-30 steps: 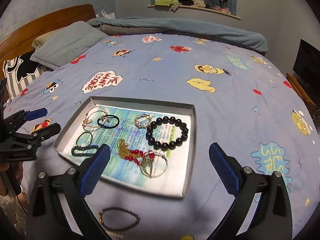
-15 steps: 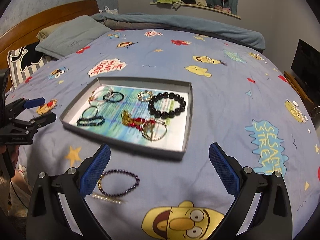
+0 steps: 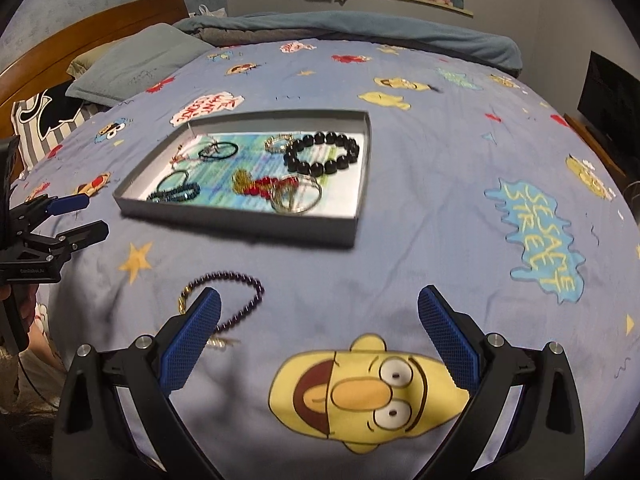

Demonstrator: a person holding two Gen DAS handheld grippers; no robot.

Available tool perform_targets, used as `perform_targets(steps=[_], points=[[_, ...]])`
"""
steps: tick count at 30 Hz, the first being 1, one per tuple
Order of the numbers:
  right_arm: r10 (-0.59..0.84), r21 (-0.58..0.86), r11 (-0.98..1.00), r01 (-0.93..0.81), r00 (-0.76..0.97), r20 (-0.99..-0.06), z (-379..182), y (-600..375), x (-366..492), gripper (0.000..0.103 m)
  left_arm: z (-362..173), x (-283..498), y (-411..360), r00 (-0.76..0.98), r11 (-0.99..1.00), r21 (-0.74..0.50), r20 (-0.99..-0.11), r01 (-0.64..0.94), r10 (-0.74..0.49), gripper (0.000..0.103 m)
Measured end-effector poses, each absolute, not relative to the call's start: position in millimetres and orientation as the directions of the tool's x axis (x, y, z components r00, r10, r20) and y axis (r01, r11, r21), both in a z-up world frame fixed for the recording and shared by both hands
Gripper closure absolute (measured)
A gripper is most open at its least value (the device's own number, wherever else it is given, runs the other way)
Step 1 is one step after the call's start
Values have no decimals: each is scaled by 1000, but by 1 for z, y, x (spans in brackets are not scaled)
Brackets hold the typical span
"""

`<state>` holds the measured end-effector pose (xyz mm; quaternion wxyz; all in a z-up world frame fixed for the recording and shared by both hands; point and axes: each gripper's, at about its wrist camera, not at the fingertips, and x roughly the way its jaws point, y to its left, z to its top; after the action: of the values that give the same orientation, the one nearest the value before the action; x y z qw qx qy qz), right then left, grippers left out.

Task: Organize jewelry
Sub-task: 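Grasp the dark red bead bracelet with the left tool while the right tool grasps the pearl hair pin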

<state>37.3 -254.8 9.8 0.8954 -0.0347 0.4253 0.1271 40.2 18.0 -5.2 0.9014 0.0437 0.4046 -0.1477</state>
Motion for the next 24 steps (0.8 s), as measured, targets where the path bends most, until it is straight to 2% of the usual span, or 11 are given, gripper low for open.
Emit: perform_targets(steps=[9, 12, 13, 15, 17, 19, 21, 24], points=[[231, 71, 957, -282, 585, -777, -8, -254, 24, 6, -29, 29, -22, 562, 906, -89, -758, 414, -331, 10], [231, 68, 955, -290, 579, -782, -12, -255, 20, 6, -31, 28, -39, 549, 885, -99, -751, 455, -366, 14], [234, 70, 954, -292, 576, -783, -13, -255, 20, 6, -31, 29, -45, 543, 878, -101, -751, 468, -376, 17], [243, 78, 951, -299, 568, -787, -17, -254, 18, 6, -33, 32, -54, 529, 868, -109, -753, 485, -391, 33], [254, 87, 948, -307, 559, -789, -19, -251, 16, 6, -33, 36, -63, 522, 860, -112, -754, 497, -399, 39], [267, 98, 943, -319, 545, -794, -23, -248, 14, 6, -35, 39, -73, 514, 847, -107, -753, 521, -411, 56], [273, 98, 938, -332, 537, -798, -25, -243, 13, 6, -36, 41, -80, 508, 842, -88, -762, 533, -401, 67], [285, 104, 933, -344, 532, -798, -27, -238, 13, 6, -40, 44, -90, 505, 830, -62, -768, 554, -394, 76]])
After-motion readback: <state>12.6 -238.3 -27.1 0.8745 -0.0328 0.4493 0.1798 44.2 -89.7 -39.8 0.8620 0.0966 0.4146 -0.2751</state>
